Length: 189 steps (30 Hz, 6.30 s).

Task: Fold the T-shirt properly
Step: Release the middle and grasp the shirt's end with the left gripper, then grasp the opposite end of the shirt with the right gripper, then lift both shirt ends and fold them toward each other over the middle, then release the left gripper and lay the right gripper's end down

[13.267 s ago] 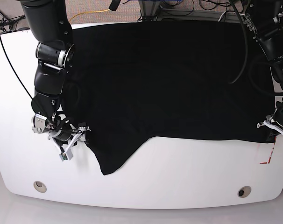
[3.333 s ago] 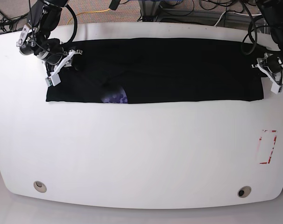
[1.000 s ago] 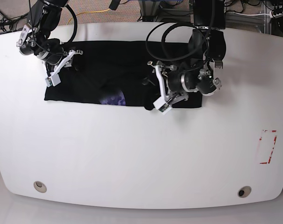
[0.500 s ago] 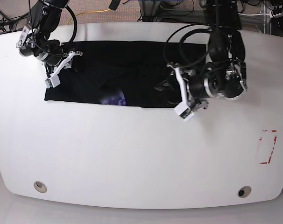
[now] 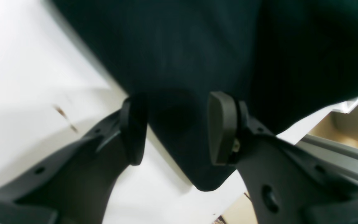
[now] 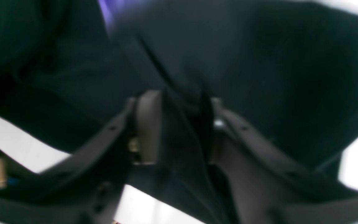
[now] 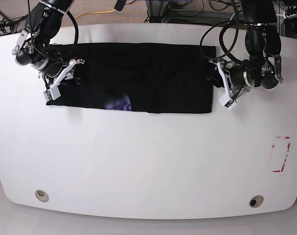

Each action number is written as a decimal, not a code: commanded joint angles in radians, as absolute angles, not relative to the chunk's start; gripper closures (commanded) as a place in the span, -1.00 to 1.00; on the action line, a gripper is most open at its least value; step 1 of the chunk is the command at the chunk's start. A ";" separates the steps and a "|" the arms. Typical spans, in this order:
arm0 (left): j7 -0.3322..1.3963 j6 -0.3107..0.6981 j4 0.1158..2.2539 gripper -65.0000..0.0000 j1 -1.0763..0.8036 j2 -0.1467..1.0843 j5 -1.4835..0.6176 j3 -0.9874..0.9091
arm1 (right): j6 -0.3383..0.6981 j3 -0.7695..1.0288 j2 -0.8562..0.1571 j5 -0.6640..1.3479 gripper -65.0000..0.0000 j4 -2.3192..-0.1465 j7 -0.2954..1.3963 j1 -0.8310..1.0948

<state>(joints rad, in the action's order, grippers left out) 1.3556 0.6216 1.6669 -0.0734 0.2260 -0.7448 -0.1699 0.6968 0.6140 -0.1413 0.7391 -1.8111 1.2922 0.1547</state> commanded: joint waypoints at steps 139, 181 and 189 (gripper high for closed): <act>1.205 0.698 1.532 0.63 -0.036 0.107 -0.472 -0.016 | 0.698 0.576 -0.071 1.059 1.00 -1.936 1.396 0.105; 1.152 0.698 1.394 0.63 0.133 0.127 -0.386 -0.015 | 0.698 -0.021 0.099 0.881 1.00 -1.669 1.090 -0.090; 1.152 0.698 1.428 0.62 0.131 0.133 -0.423 -0.025 | 0.698 -0.059 0.079 0.881 0.09 -1.586 1.059 -0.122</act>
<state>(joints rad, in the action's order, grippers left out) 1.1110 0.7078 1.4059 0.1295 0.1226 -0.4389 -0.0204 0.6910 -0.0597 0.0772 0.8524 -1.5703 1.0904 -0.1032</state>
